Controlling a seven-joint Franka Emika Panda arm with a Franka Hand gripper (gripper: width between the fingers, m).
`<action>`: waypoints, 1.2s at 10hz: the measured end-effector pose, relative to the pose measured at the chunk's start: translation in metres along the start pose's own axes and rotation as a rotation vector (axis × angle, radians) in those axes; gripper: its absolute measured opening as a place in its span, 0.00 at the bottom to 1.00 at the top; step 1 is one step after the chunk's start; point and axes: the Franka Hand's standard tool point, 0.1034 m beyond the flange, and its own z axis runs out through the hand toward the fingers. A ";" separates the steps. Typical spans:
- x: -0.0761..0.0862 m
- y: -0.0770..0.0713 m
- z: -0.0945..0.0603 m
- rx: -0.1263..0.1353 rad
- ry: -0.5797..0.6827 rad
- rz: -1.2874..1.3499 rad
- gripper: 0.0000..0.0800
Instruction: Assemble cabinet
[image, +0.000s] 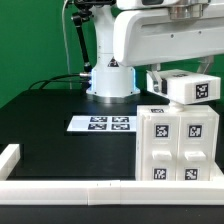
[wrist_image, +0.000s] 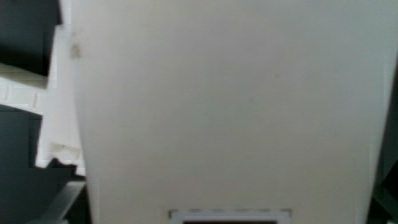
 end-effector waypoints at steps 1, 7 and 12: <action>-0.002 0.002 0.001 0.001 -0.002 -0.009 0.68; 0.001 0.002 0.012 -0.001 0.009 -0.046 0.68; 0.001 0.002 0.012 -0.003 0.015 -0.045 0.68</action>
Offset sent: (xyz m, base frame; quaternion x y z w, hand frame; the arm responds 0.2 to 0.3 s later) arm 0.0007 0.0082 -0.0183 0.0296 -0.0177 -0.0371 0.9987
